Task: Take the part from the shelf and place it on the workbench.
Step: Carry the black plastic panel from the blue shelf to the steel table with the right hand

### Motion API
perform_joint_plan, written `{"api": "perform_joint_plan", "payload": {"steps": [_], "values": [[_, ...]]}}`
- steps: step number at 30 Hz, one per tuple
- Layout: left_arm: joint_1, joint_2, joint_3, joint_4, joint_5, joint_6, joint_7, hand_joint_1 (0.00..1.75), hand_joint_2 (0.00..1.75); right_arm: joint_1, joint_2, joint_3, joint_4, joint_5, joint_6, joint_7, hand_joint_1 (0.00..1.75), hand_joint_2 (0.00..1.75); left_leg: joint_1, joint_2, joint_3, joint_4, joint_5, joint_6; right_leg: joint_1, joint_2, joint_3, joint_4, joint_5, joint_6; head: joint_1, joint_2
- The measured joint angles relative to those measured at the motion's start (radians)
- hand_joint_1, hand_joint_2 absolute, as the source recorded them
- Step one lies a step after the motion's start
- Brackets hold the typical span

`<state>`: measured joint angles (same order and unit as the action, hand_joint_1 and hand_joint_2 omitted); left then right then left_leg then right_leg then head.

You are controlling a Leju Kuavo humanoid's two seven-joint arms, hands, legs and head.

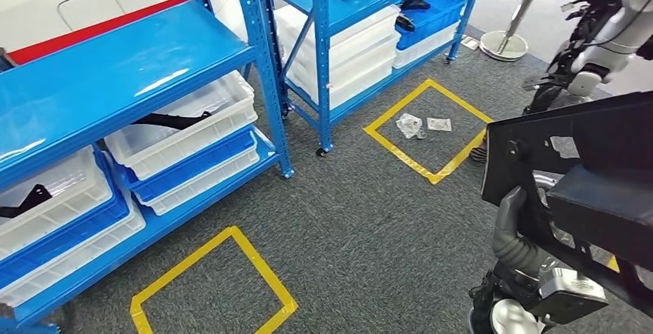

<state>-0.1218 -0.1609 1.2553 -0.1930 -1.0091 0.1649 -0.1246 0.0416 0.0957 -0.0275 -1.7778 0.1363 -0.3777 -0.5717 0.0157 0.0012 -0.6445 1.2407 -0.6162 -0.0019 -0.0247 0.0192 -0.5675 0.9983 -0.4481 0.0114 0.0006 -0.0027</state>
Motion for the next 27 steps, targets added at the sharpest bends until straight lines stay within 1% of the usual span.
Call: {"api": "perform_joint_plan", "payload": {"steps": [1, 2, 3, 4, 5, 6, 7, 8, 9, 10, 11, 12, 13, 14, 15, 16, 17, 18, 19, 20, 21, 22, 23, 24, 25, 26, 27], "values": [[0.001, 0.0, 0.0, 0.0, -0.005, -0.003, 0.006, 0.0, 1.75, 0.003, 0.0, 0.0, -0.001, 0.0, 0.002, 0.004, 1.75, 1.75, 0.0, -0.003, -0.015, 0.028, -0.003, 0.001, 0.002, 0.014, -0.001, 0.001, 0.001, -0.001, 0.0, 0.0], [0.002, 0.0, -0.002, 0.0, -0.011, -0.007, 0.013, 0.0, 1.75, 0.007, 0.0, 0.0, -0.002, -0.001, 0.006, 0.008, 1.75, 1.75, 0.001, -0.005, -0.013, 0.02, 0.014, 0.002, 0.003, 0.029, -0.002, 0.002, 0.001, -0.001, 0.0, 0.0], [0.003, 0.0, -0.004, 0.0, -0.019, -0.012, 0.021, 0.0, 1.75, 0.012, -0.001, 0.0, -0.004, 0.0, 0.01, 0.014, 1.75, 1.75, 0.002, -0.01, 0.007, -0.023, 0.047, 0.004, 0.002, 0.043, -0.002, 0.005, 0.001, -0.001, 0.0, 0.0], [0.002, 0.0, -0.007, 0.0, -0.025, -0.016, 0.027, 0.0, 1.75, 0.018, -0.001, 0.0, -0.008, 0.002, 0.014, 0.02, 1.75, 1.75, 0.004, -0.026, 0.037, -0.088, 0.082, 0.007, 0.002, 0.056, -0.003, 0.008, 0.001, 0.0, -0.001, 0.0], [0.002, 0.0, -0.011, 0.0, -0.03, -0.018, 0.031, 0.0, 1.75, 0.022, -0.001, 0.0, -0.013, 0.006, 0.018, 0.025, 1.75, 1.75, 0.007, -0.049, 0.065, -0.147, 0.105, 0.009, 0.005, 0.068, -0.006, 0.012, 0.001, 0.002, 0.0, 0.0], [0.002, 0.0, -0.015, 0.0, -0.031, -0.017, 0.032, 0.0, 1.75, 0.024, -0.002, 0.0, -0.018, 0.009, 0.025, 0.028, 1.75, 1.75, 0.009, -0.067, 0.084, -0.19, 0.118, 0.01, 0.006, 0.079, -0.01, 0.015, 0.002, 0.006, 0.0, 0.0], [0.001, 0.001, -0.017, 0.0, -0.029, -0.015, 0.028, 0.0, 1.75, 0.025, -0.003, 0.0, -0.021, 0.01, 0.034, 0.029, 1.75, 1.75, 0.008, -0.079, 0.093, -0.211, 0.121, 0.012, 0.006, 0.09, -0.015, 0.016, 0.003, 0.012, 0.0, 0.0], [0.001, 0.001, -0.018, 0.0, -0.023, -0.01, 0.02, 0.0, 1.75, 0.025, -0.004, 0.0, -0.024, 0.005, 0.045, 0.028, 1.75, 1.75, 0.005, -0.078, 0.093, -0.215, 0.119, 0.014, 0.006, 0.101, -0.02, 0.015, 0.007, 0.021, 0.0, 0.0], [0.001, 0.0, -0.019, 0.0, -0.014, -0.004, 0.006, 0.0, 1.75, 0.024, -0.005, 0.001, -0.024, -0.005, 0.056, 0.023, 1.75, 1.75, 0.002, -0.065, 0.093, -0.216, 0.123, 0.02, 0.004, 0.112, -0.027, 0.012, 0.011, 0.029, 0.0, 0.0], [0.0, 0.0, -0.019, 0.0, -0.005, 0.002, -0.01, 0.0, 1.75, 0.024, -0.006, 0.0, -0.022, -0.019, 0.066, 0.016, 1.75, 1.75, 0.001, -0.053, 0.094, -0.22, 0.127, 0.026, 0.002, 0.108, -0.033, 0.015, 0.011, 0.034, 0.0, 0.0], [-0.001, 0.0, -0.018, 0.0, 0.002, 0.006, -0.025, 0.0, 1.75, 0.021, -0.007, 0.0, -0.02, -0.033, 0.074, 0.007, 1.75, 1.75, 0.001, -0.04, 0.094, -0.225, 0.131, 0.034, 0.004, 0.09, -0.044, 0.03, 0.005, 0.037, 0.002, 0.0], [-0.002, 0.0, -0.018, -0.001, 0.004, 0.009, -0.038, 0.0, 1.75, 0.016, -0.007, 0.0, -0.017, -0.044, 0.079, 0.0, 1.75, 1.75, 0.002, -0.025, 0.095, -0.229, 0.136, 0.041, 0.007, 0.062, -0.064, 0.065, -0.012, 0.036, 0.006, 0.0], [-0.002, 0.0, -0.018, -0.001, 0.002, 0.009, -0.045, 0.0, 1.75, 0.012, -0.007, 0.0, -0.015, -0.051, 0.082, -0.004, 1.75, 1.75, 0.002, -0.011, 0.094, -0.231, 0.137, 0.045, 0.007, 0.029, -0.09, 0.12, -0.036, 0.032, 0.009, 0.0], [-0.001, 0.001, -0.019, -0.001, -0.004, 0.007, -0.048, 0.0, 1.75, 0.009, -0.005, 0.0, -0.013, -0.054, 0.084, -0.007, 1.75, 1.75, 0.0, 0.003, 0.093, -0.231, 0.138, 0.048, 0.009, 0.008, -0.123, 0.188, -0.064, 0.03, 0.013, 0.0], [-0.001, 0.001, -0.02, -0.001, -0.012, 0.006, -0.047, 0.0, 1.75, 0.01, -0.003, 0.0, -0.012, -0.053, 0.085, -0.008, 1.75, 1.75, -0.001, 0.018, 0.092, -0.231, 0.138, 0.049, 0.008, -0.002, -0.153, 0.252, -0.086, 0.029, 0.014, 0.0], [-0.001, 0.002, -0.021, -0.001, -0.021, 0.004, -0.044, 0.0, 1.75, 0.013, -0.001, 0.0, -0.012, -0.049, 0.086, -0.008, 1.75, 1.75, -0.002, 0.032, 0.091, -0.231, 0.138, 0.049, 0.007, -0.007, -0.17, 0.291, -0.097, 0.032, 0.015, 0.0], [-0.002, 0.002, -0.023, -0.001, -0.027, 0.004, -0.041, 0.0, 1.75, 0.018, 0.002, 0.0, -0.012, -0.045, 0.088, -0.007, 1.75, 1.75, -0.002, 0.046, 0.091, -0.231, 0.137, 0.049, 0.005, -0.01, -0.167, 0.293, -0.093, 0.038, 0.015, 0.0], [-0.004, 0.002, -0.024, -0.001, -0.029, 0.007, -0.039, 0.0, 1.75, 0.022, 0.006, 0.0, -0.012, -0.039, 0.091, -0.005, 1.75, 1.75, -0.002, 0.058, 0.092, -0.231, 0.136, 0.048, 0.003, -0.016, -0.143, 0.252, -0.075, 0.046, 0.015, 0.0], [-0.007, 0.002, -0.025, -0.001, -0.025, 0.011, -0.041, 0.0, 1.75, 0.026, 0.01, 0.0, -0.012, -0.033, 0.095, -0.001, 1.75, 1.75, -0.002, 0.069, 0.094, -0.23, 0.135, 0.045, 0.002, -0.035, -0.1, 0.178, -0.051, 0.054, 0.016, 0.0], [-0.009, 0.003, -0.024, -0.001, -0.019, 0.017, -0.045, 0.0, 1.75, 0.029, 0.014, 0.0, -0.012, -0.028, 0.099, 0.003, 1.75, 1.75, -0.006, 0.079, 0.096, -0.23, 0.132, 0.041, 0.003, -0.06, -0.059, 0.105, -0.031, 0.056, 0.016, 0.0], [-0.01, 0.003, -0.024, -0.002, -0.013, 0.023, -0.049, 0.0, 1.75, 0.031, 0.018, 0.0, -0.012, -0.025, 0.102, 0.007, 1.75, 1.75, -0.009, 0.088, 0.098, -0.229, 0.13, 0.036, 0.006, -0.08, -0.028, 0.05, -0.016, 0.054, 0.016, 0.0], [-0.011, 0.003, -0.024, -0.002, -0.007, 0.027, -0.054, 0.0, 1.75, 0.033, 0.023, 0.0, -0.012, -0.022, 0.104, 0.01, 1.75, 1.75, -0.013, 0.096, 0.101, -0.229, 0.127, 0.03, 0.008, -0.094, -0.01, 0.019, -0.01, 0.049, 0.014, 0.0], [-0.012, 0.004, -0.023, -0.003, -0.004, 0.031, -0.057, 0.0, 1.75, 0.036, 0.026, 0.0, -0.012, -0.021, 0.105, 0.012, 1.75, 1.75, -0.015, 0.104, 0.104, -0.23, 0.126, 0.025, 0.012, -0.093, -0.008, 0.015, -0.01, 0.041, 0.013, 0.0], [-0.012, 0.004, -0.023, -0.003, 0.002, 0.038, -0.062, 0.0, 1.75, 0.039, 0.029, 0.0, -0.012, -0.021, 0.107, 0.014, 1.75, 1.75, -0.014, 0.114, 0.108, -0.231, 0.125, 0.02, 0.012, -0.08, -0.009, 0.015, -0.008, 0.034, 0.011, 0.0], [-0.013, 0.004, -0.021, -0.003, 0.011, 0.049, -0.07, 0.0, 1.75, 0.042, 0.03, 0.0, -0.012, -0.021, 0.109, 0.015, 1.75, 1.75, -0.011, 0.116, 0.109, -0.23, 0.123, 0.014, 0.008, -0.068, -0.011, 0.014, -0.005, 0.028, 0.009, 0.0], [-0.013, 0.005, -0.019, -0.003, 0.02, 0.064, -0.079, 0.0, 1.75, 0.045, 0.031, -0.001, -0.012, -0.021, 0.111, 0.016, 1.75, 1.75, -0.008, 0.103, 0.106, -0.219, 0.112, 0.009, 0.003, -0.056, -0.011, 0.012, -0.003, 0.022, 0.008, 0.0], [-0.012, 0.006, -0.016, -0.003, 0.026, 0.083, -0.089, 0.0, 1.75, 0.047, 0.034, -0.001, -0.012, -0.021, 0.113, 0.017, 1.75, 1.75, -0.005, 0.08, 0.096, -0.19, 0.09, 0.004, -0.001, -0.045, -0.012, 0.011, 0.0, 0.014, 0.007, 0.0]]}}
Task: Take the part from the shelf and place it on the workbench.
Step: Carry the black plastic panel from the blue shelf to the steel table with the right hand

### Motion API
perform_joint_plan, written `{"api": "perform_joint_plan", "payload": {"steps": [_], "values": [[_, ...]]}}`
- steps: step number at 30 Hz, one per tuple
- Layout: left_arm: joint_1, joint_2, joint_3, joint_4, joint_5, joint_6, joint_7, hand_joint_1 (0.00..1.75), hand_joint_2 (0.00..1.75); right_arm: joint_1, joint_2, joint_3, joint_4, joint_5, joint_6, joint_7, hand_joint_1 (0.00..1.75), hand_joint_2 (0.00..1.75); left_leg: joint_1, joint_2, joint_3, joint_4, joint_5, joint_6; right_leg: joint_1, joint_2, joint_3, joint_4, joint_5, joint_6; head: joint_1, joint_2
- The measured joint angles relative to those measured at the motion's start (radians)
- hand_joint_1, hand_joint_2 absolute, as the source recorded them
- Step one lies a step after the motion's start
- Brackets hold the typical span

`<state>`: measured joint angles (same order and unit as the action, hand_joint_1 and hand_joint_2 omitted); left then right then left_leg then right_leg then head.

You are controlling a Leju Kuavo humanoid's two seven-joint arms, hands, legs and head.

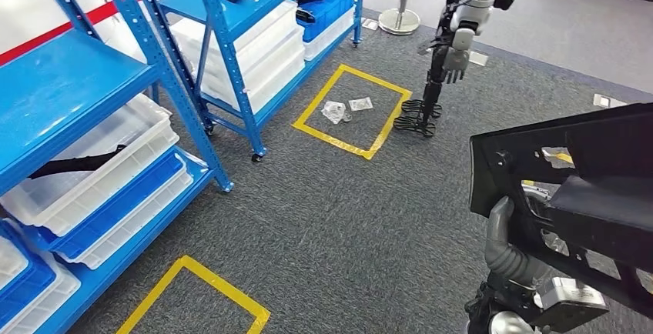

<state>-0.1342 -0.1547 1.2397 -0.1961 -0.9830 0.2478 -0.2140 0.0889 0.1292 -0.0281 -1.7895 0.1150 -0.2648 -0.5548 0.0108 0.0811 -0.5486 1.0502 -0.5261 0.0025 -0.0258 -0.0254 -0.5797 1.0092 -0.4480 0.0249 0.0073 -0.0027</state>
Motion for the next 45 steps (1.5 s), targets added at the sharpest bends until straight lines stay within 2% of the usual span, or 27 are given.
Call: {"api": "perform_joint_plan", "payload": {"steps": [2, 3, 5, 7, 9, 11, 13, 15, 17, 19, 20, 22, 24, 26, 28, 29, 31, 33, 35, 36, 38, 40, 41, 42, 43, 44, 45], "values": [[0.009, 0.007, 0.004, 0.0, 0.0, 0.032, -0.014, 0.0, 1.75, 0.01, 0.006, 0.002, 0.003, -0.001, 0.001, -0.004, 1.75, 1.75, 0.003, -0.057, -0.048, 0.111, -0.066, -0.005, -0.001, 0.021, -0.002, -0.001, 0.003, -0.012, -0.004, 0.0], [0.018, 0.013, 0.006, 0.0, -0.001, 0.041, -0.018, 0.0, 1.75, 0.018, 0.008, 0.005, 0.007, -0.003, 0.002, -0.01, 1.75, 1.75, 0.003, -0.071, -0.079, 0.176, -0.095, -0.006, 0.001, 0.032, -0.004, 0.0, 0.004, -0.016, -0.005, 0.0], [0.036, 0.029, 0.012, 0.0, 0.003, 0.046, -0.009, 0.0, 1.75, 0.032, 0.01, 0.011, 0.023, -0.016, 0.006, -0.025, 1.75, 1.75, 0.003, -0.08, -0.112, 0.237, -0.103, -0.006, 0.003, 0.059, -0.005, 0.001, 0.004, -0.018, -0.006, 0.0], [0.046, 0.044, 0.019, 0.0, 0.005, 0.045, 0.021, 0.0, 1.75, 0.034, 0.011, 0.021, 0.043, -0.031, 0.01, -0.038, 1.75, 1.75, 0.005, -0.092, -0.077, 0.153, -0.038, -0.004, 0.004, 0.086, -0.005, 0.004, 0.004, -0.017, -0.006, 0.0], [0.048, 0.051, 0.021, 0.0, -0.003, 0.044, 0.058, 0.0, 1.75, 0.029, 0.012, 0.028, 0.057, -0.039, 0.012, -0.045, 1.75, 1.75, 0.009, -0.13, -0.021, 0.027, 0.017, -0.001, 0.007, 0.108, -0.007, 0.008, 0.005, -0.012, -0.006, 0.0], [0.048, 0.053, 0.021, 0.0, -0.016, 0.038, 0.08, 0.0, 1.75, 0.025, 0.012, 0.031, 0.062, -0.041, 0.01, -0.049, 1.75, 1.75, 0.007, -0.148, 0.0, -0.023, 0.028, 0.004, 0.009, 0.124, -0.014, 0.009, 0.009, -0.002, -0.006, 0.0], [0.048, 0.05, 0.02, 0.0, -0.032, 0.025, 0.077, 0.0, 1.75, 0.028, 0.01, 0.028, 0.059, -0.041, 0.006, -0.05, 1.75, 1.75, 0.002, -0.127, 0.0, -0.028, 0.035, 0.016, 0.008, 0.135, -0.024, 0.008, 0.013, 0.013, -0.006, 0.0], [0.047, 0.046, 0.016, 0.0, -0.041, 0.011, 0.063, 0.0, 1.75, 0.034, 0.007, 0.021, 0.049, -0.042, 0.002, -0.052, 1.75, 1.75, 0.004, -0.103, 0.001, -0.034, 0.041, 0.032, 0.01, 0.102, -0.046, 0.039, -0.004, 0.019, -0.003, 0.0], [0.046, 0.041, 0.015, 0.0, -0.044, 0.0, 0.053, 0.0, 1.75, 0.037, 0.003, 0.016, 0.038, -0.045, 0.001, -0.054, 1.75, 1.75, 0.004, -0.077, 0.0, -0.037, 0.043, 0.041, 0.013, 0.054, -0.099, 0.15, -0.06, 0.015, 0.003, 0.0], [0.047, 0.037, 0.013, 0.0, -0.046, -0.006, 0.053, 0.0, 1.75, 0.042, -0.001, 0.011, 0.031, -0.049, 0.002, -0.055, 1.75, 1.75, 0.003, -0.047, -0.003, -0.037, 0.043, 0.043, 0.011, 0.04, -0.158, 0.276, -0.11, 0.016, 0.005, 0.0], [0.047, 0.034, 0.012, 0.0, -0.047, -0.008, 0.054, 0.0, 1.75, 0.045, -0.003, 0.007, 0.03, -0.05, 0.003, -0.056, 1.75, 1.75, 0.003, -0.033, -0.003, -0.037, 0.042, 0.042, 0.009, 0.037, -0.166, 0.299, -0.115, 0.022, 0.005, 0.0], [0.046, 0.026, 0.008, 0.0, -0.049, -0.011, 0.057, 0.0, 1.75, 0.05, -0.009, 0.0, 0.024, -0.051, 0.003, -0.056, 1.75, 1.75, 0.003, -0.008, -0.002, -0.036, 0.04, 0.039, 0.004, 0.021, -0.117, 0.219, -0.084, 0.04, 0.006, 0.0], [0.045, 0.02, 0.006, 0.0, -0.051, -0.015, 0.06, 0.0, 1.75, 0.052, -0.013, -0.004, 0.015, -0.051, 0.002, -0.056, 1.75, 1.75, 0.0, 0.014, 0.004, -0.035, 0.034, 0.031, 0.006, -0.027, -0.032, 0.071, -0.039, 0.047, 0.006, 0.0], [0.045, 0.017, 0.003, 0.0, -0.054, -0.018, 0.063, 0.0, 1.75, 0.053, -0.015, -0.006, 0.007, -0.05, 0.0, -0.057, 1.75, 1.75, -0.006, 0.033, 0.012, -0.035, 0.028, 0.019, 0.013, -0.051, 0.005, 0.008, -0.019, 0.036, 0.003, 0.0], [0.043, 0.014, -0.001, 0.001, -0.055, -0.019, 0.067, 0.0, 1.75, 0.058, -0.018, -0.008, 0.001, -0.05, -0.001, -0.057, 1.75, 1.75, -0.006, 0.052, 0.019, -0.038, 0.025, 0.008, 0.014, -0.028, 0.002, 0.008, -0.013, 0.02, 0.0, 0.0], [0.041, 0.013, -0.002, 0.001, -0.055, -0.019, 0.068, 0.0, 1.75, 0.061, -0.019, -0.01, -0.003, -0.05, -0.002, -0.058, 1.75, 1.75, -0.003, 0.045, 0.021, -0.035, 0.019, 0.002, 0.01, -0.015, 0.001, 0.007, -0.012, 0.014, -0.001, 0.0], [0.038, 0.011, -0.004, 0.001, -0.056, -0.019, 0.069, 0.0, 1.75, 0.062, -0.021, -0.013, -0.009, -0.05, -0.003, -0.058, 1.75, 1.75, 0.002, -0.01, -0.002, 0.02, -0.022, -0.008, 0.001, 0.008, 0.002, 0.004, -0.008, -0.002, -0.006, 0.0], [0.04, 0.01, -0.004, 0.001, -0.056, -0.02, 0.07, 0.0, 1.75, 0.061, -0.021, -0.015, -0.012, -0.049, -0.004, -0.058, 1.75, 1.75, 0.005, -0.068, -0.062, 0.152, -0.09, -0.01, 0.001, 0.032, 0.001, 0.004, -0.007, -0.012, -0.012, 0.0], [0.043, 0.01, -0.005, 0.001, -0.057, -0.021, 0.07, 0.0, 1.75, 0.063, -0.022, -0.016, -0.012, -0.049, -0.005, -0.058, 1.75, 1.75, 0.005, -0.081, -0.111, 0.248, -0.119, -0.009, 0.005, 0.06, 0.001, 0.004, -0.008, -0.015, -0.014, 0.0], [0.044, 0.009, -0.005, 0.001, -0.057, -0.022, 0.07, 0.0, 1.75, 0.064, -0.022, -0.017, -0.012, -0.049, -0.006, -0.058, 1.75, 1.75, 0.005, -0.082, -0.111, 0.243, -0.102, -0.008, 0.006, 0.075, 0.002, 0.005, -0.007, -0.015, -0.014, 0.0], [0.045, 0.009, -0.006, 0.001, -0.058, -0.022, 0.07, 0.0, 1.75, 0.064, -0.023, -0.018, -0.012, -0.049, -0.007, -0.058, 1.75, 1.75, 0.008, -0.102, -0.062, 0.131, -0.029, -0.003, 0.006, 0.103, 0.006, 0.005, -0.008, -0.014, -0.014, 0.0], [0.045, 0.009, -0.007, 0.001, -0.059, -0.024, 0.07, 0.0, 1.75, 0.064, -0.023, -0.019, -0.013, -0.049, -0.008, -0.058, 1.75, 1.75, 0.013, -0.156, -0.009, 0.011, 0.018, 0.001, 0.01, 0.127, 0.004, 0.008, -0.007, -0.009, -0.013, 0.0], [0.045, 0.009, -0.007, 0.001, -0.059, -0.025, 0.07, 0.0, 1.75, 0.064, -0.023, -0.019, -0.015, -0.049, -0.009, -0.058, 1.75, 1.75, 0.013, -0.176, 0.003, -0.019, 0.024, 0.003, 0.01, 0.138, -0.001, 0.009, -0.005, -0.004, -0.012, 0.0], [0.045, 0.009, -0.008, 0.001, -0.058, -0.025, 0.07, 0.0, 1.75, 0.064, -0.023, -0.019, -0.017, -0.049, -0.009, -0.058, 1.75, 1.75, 0.011, -0.181, 0.006, -0.027, 0.02, 0.006, 0.009, 0.15, -0.006, 0.008, -0.002, 0.003, -0.011, 0.0], [0.045, 0.009, -0.008, 0.001, -0.057, -0.025, 0.07, 0.0, 1.75, 0.064, -0.023, -0.019, -0.019, -0.049, -0.01, -0.058, 1.75, 1.75, 0.007, -0.169, 0.009, -0.031, 0.021, 0.01, 0.006, 0.163, -0.013, 0.006, 0.002, 0.011, -0.011, 0.0], [0.044, 0.009, -0.008, 0.001, -0.057, -0.025, 0.07, 0.0, 1.75, 0.065, -0.023, -0.019, -0.021, -0.048, -0.011, -0.058, 1.75, 1.75, 0.006, -0.155, 0.013, -0.035, 0.025, 0.017, 0.004, 0.163, -0.019, 0.009, 0.003, 0.017, -0.011, 0.0], [0.044, 0.008, -0.008, 0.001, -0.057, -0.024, 0.07, 0.0, 1.75, 0.064, -0.023, -0.02, -0.022, -0.048, -0.011, -0.058, 1.75, 1.75, 0.006, -0.14, 0.017, -0.04, 0.029, 0.024, 0.006, 0.146, -0.03, 0.023, -0.003, 0.02, -0.01, 0.0]]}}
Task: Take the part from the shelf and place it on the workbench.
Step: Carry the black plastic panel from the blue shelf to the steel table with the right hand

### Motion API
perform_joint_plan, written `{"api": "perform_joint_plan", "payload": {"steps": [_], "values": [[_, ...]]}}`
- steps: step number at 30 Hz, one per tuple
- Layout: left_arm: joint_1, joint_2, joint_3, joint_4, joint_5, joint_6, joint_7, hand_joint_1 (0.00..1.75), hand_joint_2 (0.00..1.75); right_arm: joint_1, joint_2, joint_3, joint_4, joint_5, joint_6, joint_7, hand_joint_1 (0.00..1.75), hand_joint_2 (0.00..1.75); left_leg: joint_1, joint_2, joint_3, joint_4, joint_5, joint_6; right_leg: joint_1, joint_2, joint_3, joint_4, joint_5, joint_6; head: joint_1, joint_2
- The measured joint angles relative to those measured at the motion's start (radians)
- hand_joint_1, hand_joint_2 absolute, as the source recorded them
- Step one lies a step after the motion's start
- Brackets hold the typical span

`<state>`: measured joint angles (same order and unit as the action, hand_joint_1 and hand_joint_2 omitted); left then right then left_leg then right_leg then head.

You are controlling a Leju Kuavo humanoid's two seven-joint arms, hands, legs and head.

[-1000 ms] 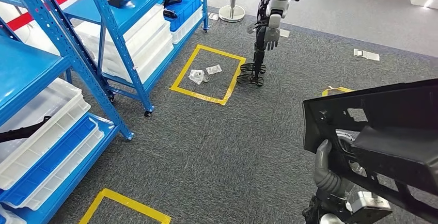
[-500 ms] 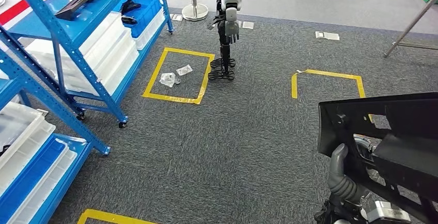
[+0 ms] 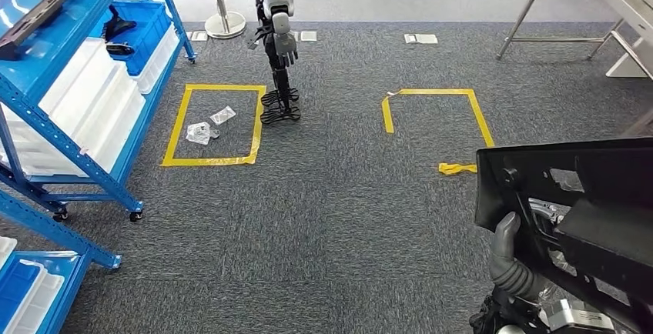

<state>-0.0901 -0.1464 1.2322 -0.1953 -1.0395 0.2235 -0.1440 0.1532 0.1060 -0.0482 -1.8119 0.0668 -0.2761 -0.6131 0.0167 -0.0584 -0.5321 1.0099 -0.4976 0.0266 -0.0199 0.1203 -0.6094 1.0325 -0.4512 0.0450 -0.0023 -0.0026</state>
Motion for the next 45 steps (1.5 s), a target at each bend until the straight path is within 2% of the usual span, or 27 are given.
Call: {"api": "perform_joint_plan", "payload": {"steps": [1, 3, 5, 6, 7, 9, 11, 14, 16, 18, 20, 21, 22, 23, 25, 27, 29, 31, 33, 35, 36, 37, 38, 40, 42, 44, 45], "values": [[0.0, 0.0, 0.0, 0.0, 0.0, 0.0, 0.001, 0.0, 1.75, -0.003, 0.0, -0.001, -0.001, 0.0, -0.001, 0.0, 1.75, 1.75, 0.001, 0.017, 0.004, -0.005, 0.003, 0.007, 0.003, -0.028, -0.02, 0.034, -0.015, 0.0, 0.002, 0.0], [0.0, -0.001, 0.0, 0.0, 0.0, 0.001, 0.005, 0.0, 1.75, -0.009, 0.0, -0.001, -0.003, 0.0, -0.001, 0.0, 1.75, 1.75, -0.002, 0.05, 0.005, -0.008, 0.003, 0.015, 0.006, -0.088, -0.083, 0.158, -0.063, -0.005, 0.006, 0.0], [0.001, -0.001, 0.0, 0.0, 0.0, 0.001, 0.008, 0.0, 1.75, -0.009, 0.0, -0.002, -0.003, -0.001, -0.001, 0.0, 1.75, 1.75, -0.005, 0.081, 0.006, -0.008, 0.001, 0.018, 0.003, -0.106, -0.137, 0.261, -0.093, -0.002, 0.007, 0.0], [0.001, -0.001, 0.0, 0.0, 0.0, 0.002, 0.009, 0.0, 1.75, -0.008, 0.0, -0.002, -0.002, -0.001, -0.001, 0.0, 1.75, 1.75, -0.005, 0.095, 0.007, -0.008, 0.0, 0.017, 0.0, -0.111, -0.138, 0.264, -0.088, 0.005, 0.008, 0.0], [0.0, -0.002, 0.0, 0.0, 0.0, 0.002, 0.009, 0.0, 1.75, -0.008, 0.0, -0.003, -0.002, -0.002, -0.001, 0.0, 1.75, 1.75, -0.004, 0.108, 0.009, -0.007, -0.002, 0.015, -0.003, -0.118, -0.117, 0.223, -0.068, 0.014, 0.008, 0.0], [0.0, -0.003, 0.0, 0.0, 0.0, 0.002, 0.009, 0.0, 1.75, -0.008, -0.001, -0.004, -0.002, -0.002, -0.001, 0.0, 1.75, 1.75, -0.005, 0.129, 0.014, -0.007, -0.009, 0.006, -0.007, -0.152, -0.037, 0.081, -0.019, 0.029, 0.009, 0.0], [-0.001, -0.003, 0.0, 0.0, 0.0, 0.002, 0.009, 0.0, 1.75, -0.01, 0.0, -0.004, -0.003, -0.002, -0.001, 0.0, 1.75, 1.75, -0.01, 0.146, 0.019, -0.007, -0.017, -0.007, -0.002, -0.177, 0.011, -0.004, 0.003, 0.021, 0.008, 0.0], [-0.004, -0.004, 0.0, 0.0, 0.0, 0.002, 0.009, 0.0, 1.75, -0.011, -0.001, -0.006, -0.003, -0.002, -0.001, 0.001, 1.75, 1.75, -0.009, 0.164, 0.028, -0.011, -0.024, -0.023, 0.001, -0.154, 0.012, -0.012, 0.004, -0.004, 0.006, 0.0], [-0.006, -0.005, 0.0, 0.0, 0.0, 0.002, 0.01, 0.0, 1.75, -0.011, -0.001, -0.007, -0.004, -0.002, -0.002, 0.0, 1.75, 1.75, -0.004, 0.133, 0.017, 0.023, -0.054, -0.032, -0.006, -0.133, 0.012, -0.015, 0.007, -0.017, 0.002, 0.0], [-0.006, -0.005, 0.0, 0.0, 0.0, 0.002, 0.012, 0.0, 1.75, -0.012, 0.0, -0.007, -0.004, -0.002, -0.002, 0.0, 1.75, 1.75, -0.002, 0.08, -0.038, 0.142, -0.121, -0.034, -0.007, -0.114, 0.012, -0.016, 0.008, -0.03, -0.002, 0.0], [-0.003, -0.005, 0.0, 0.0, 0.0, 0.002, 0.017, 0.0, 1.75, -0.011, 0.001, -0.007, -0.003, -0.002, -0.002, 0.0, 1.75, 1.75, -0.002, 0.061, -0.104, 0.269, -0.168, -0.032, -0.001, -0.091, 0.011, -0.015, 0.009, -0.036, -0.002, 0.0], [-0.002, -0.005, 0.0, 0.0, 0.0, 0.002, 0.019, 0.0, 1.75, -0.011, 0.001, -0.007, -0.003, -0.001, -0.003, 0.0, 1.75, 1.75, -0.002, 0.059, -0.119, 0.289, -0.163, -0.03, 0.001, -0.078, 0.012, -0.015, 0.009, -0.036, -0.002, 0.0], [-0.001, -0.005, 0.0, 0.0, 0.0, 0.001, 0.02, 0.0, 1.75, -0.011, 0.001, -0.008, -0.003, -0.001, -0.003, 0.0, 1.75, 1.75, -0.003, 0.057, -0.113, 0.267, -0.137, -0.027, 0.002, -0.064, 0.013, -0.015, 0.009, -0.036, -0.002, 0.0], [0.0, -0.005, 0.0, 0.0, 0.0, 0.001, 0.021, 0.0, 1.75, -0.011, 0.001, -0.008, -0.003, -0.001, -0.004, 0.0, 1.75, 1.75, -0.002, 0.049, -0.089, 0.209, -0.097, -0.023, 0.003, -0.051, 0.015, -0.015, 0.009, -0.035, -0.002, 0.0], [0.0, -0.004, 0.0, 0.0, -0.002, -0.002, 0.02, 0.0, 1.75, -0.011, 0.001, -0.008, -0.003, 0.0, -0.006, 0.0, 1.75, 1.75, -0.001, 0.002, -0.029, 0.074, -0.032, -0.014, 0.006, -0.027, 0.017, -0.013, 0.01, -0.033, -0.002, 0.0], [0.0, -0.002, 0.0, 0.0, -0.006, -0.003, 0.016, 0.0, 1.75, -0.012, 0.001, -0.008, -0.003, 0.001, -0.007, 0.0, 1.75, 1.75, -0.003, -0.027, -0.002, 0.01, -0.014, -0.01, 0.007, -0.007, 0.012, -0.012, 0.013, -0.024, -0.001, 0.0], [0.0, -0.001, -0.001, 0.0, -0.012, -0.004, 0.015, 0.0, 1.75, -0.009, 0.0, -0.009, -0.003, 0.001, -0.009, -0.001, 1.75, 1.75, -0.009, -0.006, 0.002, 0.002, -0.01, -0.002, 0.005, 0.012, 0.003, -0.014, 0.018, -0.011, 0.0, 0.0], [-0.001, -0.001, -0.002, 0.0, -0.018, -0.004, 0.017, 0.0, 1.75, -0.007, -0.001, -0.011, -0.004, 0.002, -0.01, -0.002, 1.75, 1.75, -0.009, 0.021, 0.01, -0.008, -0.001, 0.012, 0.006, -0.021, -0.018, 0.014, 0.005, -0.006, 0.002, 0.0], [-0.001, 0.0, -0.004, 0.0, -0.02, -0.003, 0.022, 0.0, 1.75, -0.008, -0.002, -0.012, -0.005, 0.002, -0.01, -0.003, 1.75, 1.75, -0.009, 0.052, 0.013, -0.015, 0.003, 0.021, 0.008, -0.081, -0.07, 0.117, -0.044, -0.009, 0.006, 0.0], [0.0, 0.0, -0.005, 0.0, -0.02, -0.002, 0.027, 0.0, 1.75, -0.008, -0.004, -0.012, -0.004, 0.001, -0.01, -0.002, 1.75, 1.75, -0.011, 0.082, 0.012, -0.015, 0.002, 0.023, 0.005, -0.104, -0.131, 0.243, -0.092, -0.007, 0.008, 0.0], [0.0, -0.002, -0.006, 0.0, -0.021, -0.001, 0.027, 0.0, 1.75, -0.008, -0.005, -0.012, -0.004, 0.001, -0.009, -0.002, 1.75, 1.75, -0.011, 0.096, 0.012, -0.014, 0.001, 0.022, 0.001, -0.108, -0.143, 0.269, -0.097, 0.0, 0.008, 0.0], [0.0, -0.004, -0.007, 0.0, -0.021, 0.0, 0.027, 0.0, 1.75, -0.007, -0.007, -0.012, -0.004, 0.0, -0.009, -0.002, 1.75, 1.75, -0.01, 0.11, 0.012, -0.014, -0.001, 0.02, -0.003, -0.113, -0.133, 0.255, -0.087, 0.009, 0.008, 0.0], [0.0, -0.007, -0.008, 0.0, -0.021, 0.002, 0.026, 0.0, 1.75, -0.007, -0.008, -0.013, -0.003, 0.0, -0.009, -0.002, 1.75, 1.75, -0.009, 0.122, 0.014, -0.014, -0.003, 0.017, -0.007, -0.123, -0.103, 0.201, -0.066, 0.02, 0.008, 0.0], [-0.001, -0.014, -0.012, 0.0, -0.023, 0.006, 0.022, 0.0, 1.75, -0.009, -0.01, -0.012, -0.002, 0.0, -0.008, -0.002, 1.75, 1.75, -0.011, 0.142, 0.019, -0.011, -0.012, 0.005, -0.009, -0.171, -0.022, 0.06, -0.022, 0.034, 0.009, 0.0], [-0.001, -0.018, -0.015, 0.0, -0.026, 0.01, 0.017, 0.0, 1.75, -0.012, -0.01, -0.012, -0.001, 0.0, -0.008, -0.002, 1.75, 1.75, -0.017, 0.159, 0.023, -0.009, -0.022, -0.007, -0.004, -0.198, 0.016, -0.005, -0.006, 0.024, 0.007, 0.0], [-0.002, -0.022, -0.018, 0.0, -0.028, 0.013, 0.013, 0.0, 1.75, -0.013, -0.012, -0.013, 0.0, -0.001, -0.008, -0.001, 1.75, 1.75, -0.016, 0.177, 0.029, -0.011, -0.027, -0.017, -0.001, -0.175, 0.015, -0.005, -0.005, 0.005, 0.004, 0.0], [-0.003, -0.024, -0.019, 0.0, -0.028, 0.014, 0.013, 0.0, 1.75, -0.012, -0.012, -0.013, 0.0, -0.001, -0.008, -0.001, 1.75, 1.75, -0.013, 0.17, 0.031, -0.008, -0.033, -0.022, -0.003, -0.163, 0.014, -0.006, -0.004, -0.001, 0.004, 0.0]]}}
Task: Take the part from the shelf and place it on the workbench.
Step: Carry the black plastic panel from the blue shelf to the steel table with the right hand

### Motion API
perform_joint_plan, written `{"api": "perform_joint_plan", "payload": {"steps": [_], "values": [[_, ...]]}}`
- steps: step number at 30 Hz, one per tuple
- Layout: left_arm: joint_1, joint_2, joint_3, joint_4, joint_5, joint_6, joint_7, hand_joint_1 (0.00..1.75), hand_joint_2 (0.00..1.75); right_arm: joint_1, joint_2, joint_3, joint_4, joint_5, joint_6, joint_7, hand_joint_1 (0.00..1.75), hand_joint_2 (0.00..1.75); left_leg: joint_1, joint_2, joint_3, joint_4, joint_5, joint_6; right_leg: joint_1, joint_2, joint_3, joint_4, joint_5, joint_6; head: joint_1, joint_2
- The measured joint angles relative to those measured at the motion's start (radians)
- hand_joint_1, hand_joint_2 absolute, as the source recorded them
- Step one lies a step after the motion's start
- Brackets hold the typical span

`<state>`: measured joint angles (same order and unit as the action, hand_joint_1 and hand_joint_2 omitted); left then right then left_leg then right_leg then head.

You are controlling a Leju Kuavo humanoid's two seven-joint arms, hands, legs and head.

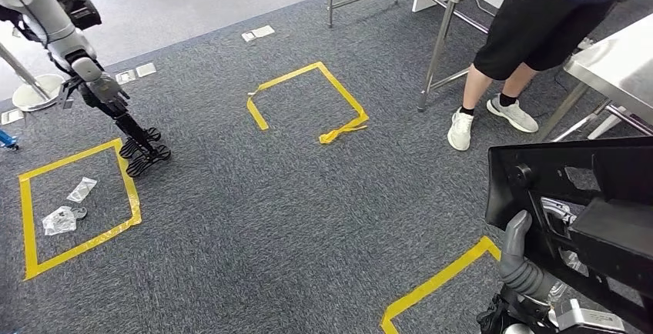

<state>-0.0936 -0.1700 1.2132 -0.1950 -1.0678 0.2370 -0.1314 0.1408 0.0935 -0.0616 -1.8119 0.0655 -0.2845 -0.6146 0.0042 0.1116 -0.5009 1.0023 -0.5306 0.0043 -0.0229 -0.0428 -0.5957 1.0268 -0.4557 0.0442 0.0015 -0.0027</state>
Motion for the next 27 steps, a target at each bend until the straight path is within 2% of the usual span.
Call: {"api": "perform_joint_plan", "payload": {"steps": [1, 2, 3, 4, 5, 6, 7, 8, 9, 10, 11, 12, 13, 14, 15, 16, 17, 19, 21, 22, 23, 24, 25, 26, 27], "values": [[-0.001, -0.001, -0.001, 0.0, 0.0, 0.001, -0.001, 0.0, 1.75, -0.001, -0.001, 0.0, 0.0, 0.0, 0.0, 0.0, 1.75, 1.75, 0.004, -0.02, -0.005, 0.016, -0.014, -0.005, -0.003, 0.012, 0.0, -0.001, 0.001, -0.007, -0.001, 0.0], [-0.001, -0.002, -0.001, 0.0, -0.001, 0.0, -0.001, 0.0, 1.75, -0.001, -0.001, 0.0, 0.0, 0.0, 0.0, -0.001, 1.75, 1.75, 0.007, -0.049, -0.021, 0.055, -0.04, -0.008, -0.006, 0.023, 0.001, -0.002, 0.003, -0.016, -0.004, 0.0], [-0.001, -0.003, -0.002, 0.0, -0.001, 0.0, -0.001, 0.0, 1.75, -0.002, 0.0, 0.0, 0.0, 0.0, 0.0, -0.001, 1.75, 1.75, 0.009, -0.082, -0.049, 0.116, -0.074, -0.009, -0.006, 0.034, 0.001, -0.002, 0.003, -0.021, -0.006, 0.0], [0.0, -0.004, -0.002, 0.0, -0.001, 0.0, -0.002, 0.0, 1.75, -0.003, 0.0, 0.0, 0.0, 0.0, -0.001, -0.002, 1.75, 1.75, 0.009, -0.101, -0.086, 0.189, -0.108, -0.008, -0.003, 0.046, 0.0, -0.002, 0.003, -0.027, -0.007, 0.0], [0.002, -0.005, -0.002, 0.001, -0.002, -0.001, -0.001, 0.0, 1.75, -0.003, 0.001, 0.0, 0.001, 0.0, -0.001, -0.002, 1.75, 1.75, 0.009, -0.108, -0.122, 0.256, -0.133, -0.007, 0.0, 0.059, 0.0, -0.002, 0.003, -0.029, -0.008, 0.0], [0.003, -0.005, -0.002, 0.001, -0.003, -0.002, -0.001, 0.0, 1.75, -0.003, 0.001, 0.0, 0.002, 0.0, -0.001, -0.002, 1.75, 1.75, 0.009, -0.111, -0.146, 0.295, -0.137, -0.005, 0.002, 0.073, 0.001, -0.002, 0.003, -0.029, -0.008, 0.0], [0.004, -0.006, -0.002, 0.001, -0.003, -0.003, -0.001, 0.0, 1.75, -0.003, 0.001, -0.001, 0.003, 0.0, -0.001, -0.002, 1.75, 1.75, 0.009, -0.113, -0.152, 0.295, -0.121, -0.002, 0.004, 0.088, 0.003, -0.002, 0.003, -0.029, -0.008, 0.0], [0.005, -0.007, -0.002, 0.002, -0.004, -0.003, -0.001, 0.0, 1.75, -0.003, 0.001, -0.001, 0.003, 0.0, -0.001, -0.002, 1.75, 1.75, 0.009, -0.117, -0.139, 0.255, -0.086, 0.001, 0.005, 0.102, 0.005, -0.001, 0.003, -0.029, -0.008, 0.0], [0.005, -0.007, -0.002, 0.002, -0.005, -0.003, -0.001, 0.0, 1.75, -0.003, 0.001, -0.001, 0.004, 0.0, -0.002, -0.002, 1.75, 1.75, 0.009, -0.129, -0.113, 0.189, -0.043, 0.005, 0.005, 0.116, 0.007, -0.001, 0.003, -0.029, -0.008, 0.0], [0.005, -0.007, -0.003, 0.002, -0.005, -0.003, -0.001, 0.0, 1.75, -0.004, 0.001, -0.001, 0.004, 0.0, -0.002, -0.002, 1.75, 1.75, 0.01, -0.153, -0.084, 0.12, -0.009, 0.009, 0.006, 0.129, 0.008, 0.0, 0.003, -0.028, -0.007, 0.0], [0.005, -0.007, -0.003, 0.002, -0.006, -0.003, -0.001, 0.0, 1.75, -0.005, 0.001, -0.001, 0.004, 0.0, -0.002, -0.002, 1.75, 1.75, 0.01, -0.172, -0.061, 0.066, 0.013, 0.011, 0.007, 0.14, 0.007, 0.001, 0.004, -0.026, -0.007, 0.0], [0.005, -0.007, -0.004, 0.001, -0.006, -0.003, -0.001, 0.0, 1.75, -0.005, 0.001, -0.001, 0.004, 0.0, -0.002, -0.003, 1.75, 1.75, 0.009, -0.187, -0.049, 0.035, 0.022, 0.012, 0.008, 0.15, 0.003, 0.001, 0.005, -0.023, -0.007, 0.0], [0.004, -0.006, -0.005, 0.001, -0.006, -0.003, -0.001, 0.0, 1.75, -0.005, 0.001, -0.001, 0.005, 0.0, -0.002, -0.003, 1.75, 1.75, 0.006, -0.19, -0.045, 0.024, 0.021, 0.013, 0.007, 0.161, -0.001, 0.0, 0.008, -0.017, -0.007, 0.0], [0.004, -0.007, -0.005, 0.001, -0.007, -0.002, 0.0, 0.0, 1.75, -0.004, 0.001, 0.0, 0.005, 0.0, -0.002, -0.003, 1.75, 1.75, 0.003, -0.179, -0.044, 0.02, 0.023, 0.017, 0.005, 0.172, -0.006, -0.003, 0.011, -0.01, -0.006, 0.0], [0.003, -0.007, -0.006, 0.001, -0.007, -0.002, 0.001, 0.0, 1.75, -0.002, 0.0, -0.001, 0.005, 0.0, -0.003, -0.004, 1.75, 1.75, 0.001, -0.167, -0.04, 0.015, 0.027, 0.023, 0.003, 0.171, -0.012, 0.0, 0.011, -0.004, -0.007, 0.0], [0.003, -0.008, -0.007, 0.001, -0.008, -0.002, 0.003, 0.0, 1.75, -0.001, -0.001, -0.001, 0.005, 0.0, -0.005, -0.004, 1.75, 1.75, 0.001, -0.154, -0.036, 0.009, 0.032, 0.031, 0.004, 0.156, -0.021, 0.012, 0.005, -0.001, -0.006, 0.0], [0.003, -0.009, -0.007, 0.001, -0.009, 0.0, 0.006, 0.0, 1.75, -0.001, -0.001, -0.002, 0.006, 0.0, -0.007, -0.005, 1.75, 1.75, 0.002, -0.141, -0.033, 0.003, 0.037, 0.037, 0.006, 0.131, -0.038, 0.042, -0.01, -0.001, -0.003, 0.0], [0.003, -0.01, -0.007, 0.001, -0.01, 0.002, 0.014, 0.0, 1.75, -0.001, -0.002, -0.002, 0.007, 0.0, -0.01, -0.006, 1.75, 1.75, 0.001, -0.113, -0.032, -0.002, 0.041, 0.043, 0.01, 0.076, -0.093, 0.157, -0.063, -0.007, 0.001, 0.0], [0.005, -0.01, -0.007, 0.001, -0.01, 0.003, 0.02, 0.0, 1.75, 0.0, -0.003, -0.002, 0.009, 0.0, -0.012, -0.007, 1.75, 1.75, 0.0, -0.084, -0.034, -0.001, 0.04, 0.044, 0.008, 0.058, -0.146, 0.269, -0.101, -0.004, 0.002, 0.0], [0.005, -0.01, -0.007, 0.001, -0.01, 0.003, 0.022, 0.0, 1.75, 0.001, -0.003, -0.002, 0.011, 0.0, -0.013, -0.007, 1.75, 1.75, -0.001, -0.07, -0.034, -0.001, 0.039, 0.043, 0.006, 0.053, -0.149, 0.279, -0.1, 0.003, 0.002, 0.0], [0.005, -0.01, -0.007, 0.001, -0.01, 0.002, 0.023, 0.0, 1.75, 0.002, -0.004, -0.002, 0.012, 0.0, -0.013, -0.007, 1.75, 1.75, 0.0, -0.057, -0.034, -0.001, 0.038, 0.042, 0.004, 0.047, -0.13, 0.246, -0.084, 0.012, 0.003, 0.0], [0.004, -0.011, -0.007, 0.001, -0.01, 0.002, 0.023, 0.0, 1.75, 0.002, -0.004, -0.002, 0.013, 0.0, -0.014, -0.007, 1.75, 1.75, 0.0, -0.046, -0.032, -0.001, 0.036, 0.039, 0.002, 0.033, -0.093, 0.179, -0.06, 0.021, 0.003, 0.0], [0.004, -0.011, -0.007, 0.001, -0.01, 0.002, 0.024, 0.0, 1.75, 0.001, -0.004, -0.002, 0.013, 0.0, -0.014, -0.007, 1.75, 1.75, -0.001, -0.035, -0.03, 0.0, 0.033, 0.034, 0.001, 0.009, -0.053, 0.105, -0.037, 0.027, 0.003, 0.0], [0.004, -0.01, -0.007, 0.001, -0.01, 0.002, 0.024, 0.0, 1.75, 0.001, -0.004, -0.002, 0.014, 0.0, -0.014, -0.008, 1.75, 1.75, -0.004, -0.026, -0.027, 0.002, 0.029, 0.029, 0.002, -0.01, -0.019, 0.045, -0.019, 0.026, 0.003, 0.0], [0.004, -0.01, -0.007, 0.001, -0.01, 0.002, 0.024, 0.0, 1.75, 0.0, -0.004, -0.002, 0.014, 0.0, -0.014, -0.008, 1.75, 1.75, -0.007, -0.018, -0.024, 0.003, 0.025, 0.024, 0.004, -0.022, 0.002, 0.008, -0.009, 0.021, 0.001, 0.0]]}}
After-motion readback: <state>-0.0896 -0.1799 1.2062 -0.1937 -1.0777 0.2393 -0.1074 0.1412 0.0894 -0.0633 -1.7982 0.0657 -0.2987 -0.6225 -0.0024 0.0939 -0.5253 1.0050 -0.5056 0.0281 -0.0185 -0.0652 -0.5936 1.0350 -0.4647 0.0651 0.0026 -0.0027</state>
